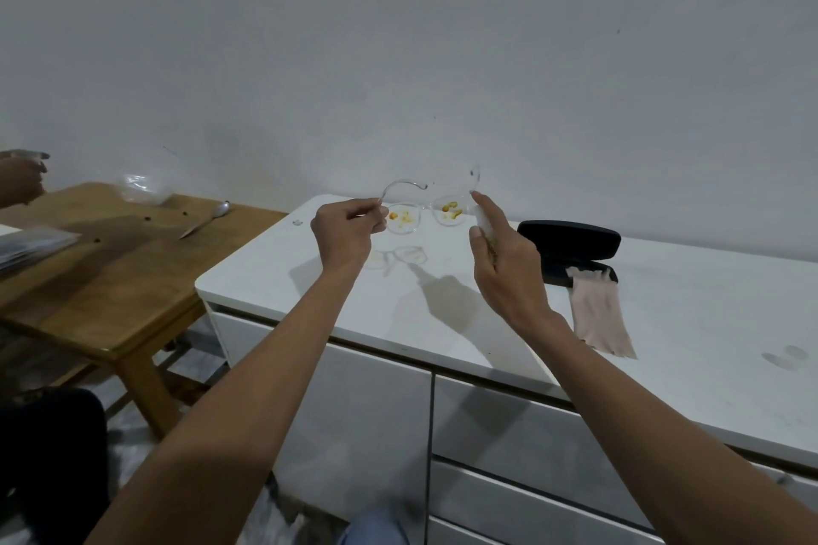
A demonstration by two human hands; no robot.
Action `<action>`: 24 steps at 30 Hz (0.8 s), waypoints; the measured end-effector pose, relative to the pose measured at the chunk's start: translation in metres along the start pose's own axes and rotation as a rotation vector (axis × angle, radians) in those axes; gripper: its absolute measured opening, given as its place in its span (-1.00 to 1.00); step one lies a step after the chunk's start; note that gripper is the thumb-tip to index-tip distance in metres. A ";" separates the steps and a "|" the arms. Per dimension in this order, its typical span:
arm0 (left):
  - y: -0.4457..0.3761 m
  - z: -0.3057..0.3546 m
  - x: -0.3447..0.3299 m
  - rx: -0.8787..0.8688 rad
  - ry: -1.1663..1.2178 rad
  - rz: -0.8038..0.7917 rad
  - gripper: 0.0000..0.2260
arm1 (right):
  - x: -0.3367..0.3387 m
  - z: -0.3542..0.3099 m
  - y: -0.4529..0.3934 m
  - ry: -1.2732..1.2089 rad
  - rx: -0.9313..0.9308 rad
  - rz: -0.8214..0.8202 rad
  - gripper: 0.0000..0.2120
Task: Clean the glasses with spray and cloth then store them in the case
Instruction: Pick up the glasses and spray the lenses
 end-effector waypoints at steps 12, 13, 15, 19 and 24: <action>0.004 0.004 -0.004 -0.017 0.022 -0.050 -0.81 | -0.005 -0.004 0.000 0.031 0.034 0.004 -0.59; 0.004 0.004 -0.004 -0.016 0.023 -0.050 -0.80 | -0.005 -0.003 0.001 0.033 0.032 0.016 -0.59; 0.005 0.004 -0.003 -0.013 0.026 -0.042 -0.80 | -0.006 -0.003 0.001 0.042 0.032 0.029 -0.58; 0.006 0.009 -0.003 -0.045 0.014 -0.053 -0.81 | -0.007 -0.005 0.001 0.063 0.058 0.015 -0.54; 0.010 0.016 -0.002 -0.084 0.003 -0.068 -0.80 | -0.010 -0.007 0.003 0.079 0.067 0.024 -0.56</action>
Point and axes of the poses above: each hand's wrist, its own y-axis away from the middle knuckle, its own x-axis out of the back of the hand, z = x × y, the point moved 3 cm from there along -y, towards the middle knuckle, and after that the axes turned 12 degrees about -x, right-handed, at the moved point
